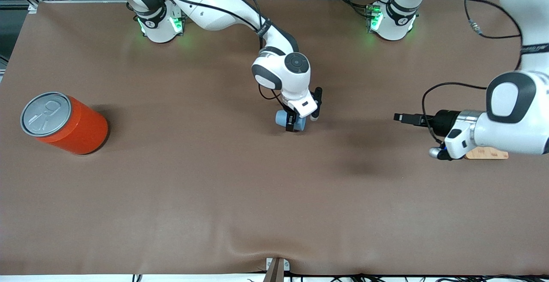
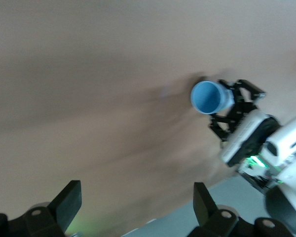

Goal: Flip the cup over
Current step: 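Carry the cup to mid-table while the left gripper reaches toward it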

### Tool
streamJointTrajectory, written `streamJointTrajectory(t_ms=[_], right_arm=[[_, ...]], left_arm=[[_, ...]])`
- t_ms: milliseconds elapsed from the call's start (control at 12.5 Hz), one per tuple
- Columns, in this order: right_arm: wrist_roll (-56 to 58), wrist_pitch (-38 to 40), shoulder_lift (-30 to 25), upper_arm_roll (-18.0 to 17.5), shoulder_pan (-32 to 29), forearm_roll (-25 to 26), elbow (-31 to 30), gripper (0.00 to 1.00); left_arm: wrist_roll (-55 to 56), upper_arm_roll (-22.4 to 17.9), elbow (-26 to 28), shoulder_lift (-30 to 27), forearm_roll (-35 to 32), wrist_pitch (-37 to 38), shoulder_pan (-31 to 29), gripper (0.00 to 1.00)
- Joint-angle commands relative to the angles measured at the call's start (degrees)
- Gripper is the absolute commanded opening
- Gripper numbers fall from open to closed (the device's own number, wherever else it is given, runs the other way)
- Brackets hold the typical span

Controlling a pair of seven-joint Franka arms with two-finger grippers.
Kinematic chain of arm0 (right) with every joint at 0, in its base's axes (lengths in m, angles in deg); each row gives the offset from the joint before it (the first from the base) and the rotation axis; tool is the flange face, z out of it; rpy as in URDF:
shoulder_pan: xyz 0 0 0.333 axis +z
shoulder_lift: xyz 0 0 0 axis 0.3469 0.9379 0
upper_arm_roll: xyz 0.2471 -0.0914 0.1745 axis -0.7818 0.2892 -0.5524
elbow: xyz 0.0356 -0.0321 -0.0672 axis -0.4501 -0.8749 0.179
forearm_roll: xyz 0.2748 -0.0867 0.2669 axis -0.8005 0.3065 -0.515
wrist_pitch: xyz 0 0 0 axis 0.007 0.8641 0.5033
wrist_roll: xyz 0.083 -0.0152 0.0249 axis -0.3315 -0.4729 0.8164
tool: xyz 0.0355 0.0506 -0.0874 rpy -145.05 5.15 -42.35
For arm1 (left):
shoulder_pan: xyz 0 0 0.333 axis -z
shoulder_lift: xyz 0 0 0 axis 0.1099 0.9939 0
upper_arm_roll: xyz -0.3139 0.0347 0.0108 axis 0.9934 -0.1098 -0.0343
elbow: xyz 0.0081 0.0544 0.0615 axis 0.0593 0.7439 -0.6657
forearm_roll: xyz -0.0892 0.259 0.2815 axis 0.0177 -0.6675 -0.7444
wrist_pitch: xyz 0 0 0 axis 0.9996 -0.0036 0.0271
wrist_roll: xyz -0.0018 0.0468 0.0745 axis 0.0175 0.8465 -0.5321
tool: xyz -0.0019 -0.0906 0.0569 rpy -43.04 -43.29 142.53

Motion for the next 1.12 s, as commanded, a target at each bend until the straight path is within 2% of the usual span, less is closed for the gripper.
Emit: streamJointTrajectory(t_ms=[0,80,160,241,561,722,882,1042], right_arm=[[1.09,0.46,1.77,0.55,1.05,2.45,3.06,0.19],[0.91,0.55,1.77,0.55,1.4,2.45,3.06,0.27],[0.82,0.55,1.77,0.55,1.41,2.45,3.06,0.43],[1.08,0.55,1.77,0.55,1.49,2.54,2.97,0.99],[1.35,0.64,1.42,0.46,1.06,2.36,3.23,1.0],[1.35,1.51,0.81,0.29,0.71,1.93,3.84,1.0],[1.35,4.75,-0.42,-0.5,0.7,1.48,3.93,1.0],[1.26,9.93,-2.43,-3.21,0.53,1.31,4.02,1.0]], left_arm=[[-2.74,0.2,2.68,1.01,6.87,-0.36,-1.2,1.0],[-3.35,0.2,3.29,1.8,9.07,-0.62,-1.2,1.0],[-4.4,0.2,4.17,2.85,10.83,-1.32,-1.2,1.0],[-6.59,0.2,4.61,3.99,12.68,-2.02,-1.29,1.0],[-11.44,0.2,5.06,7.96,15.77,-2.21,-2.08,1.0],[-13.62,0.29,5.23,9.53,16.12,-2.21,-1.56,0.91],[-16.88,0.29,6.63,12.43,21.45,-2.2,-0.94,0.91],[-18.56,0.2,8.39,12.97,24.82,-2.82,0.72,0.9]])
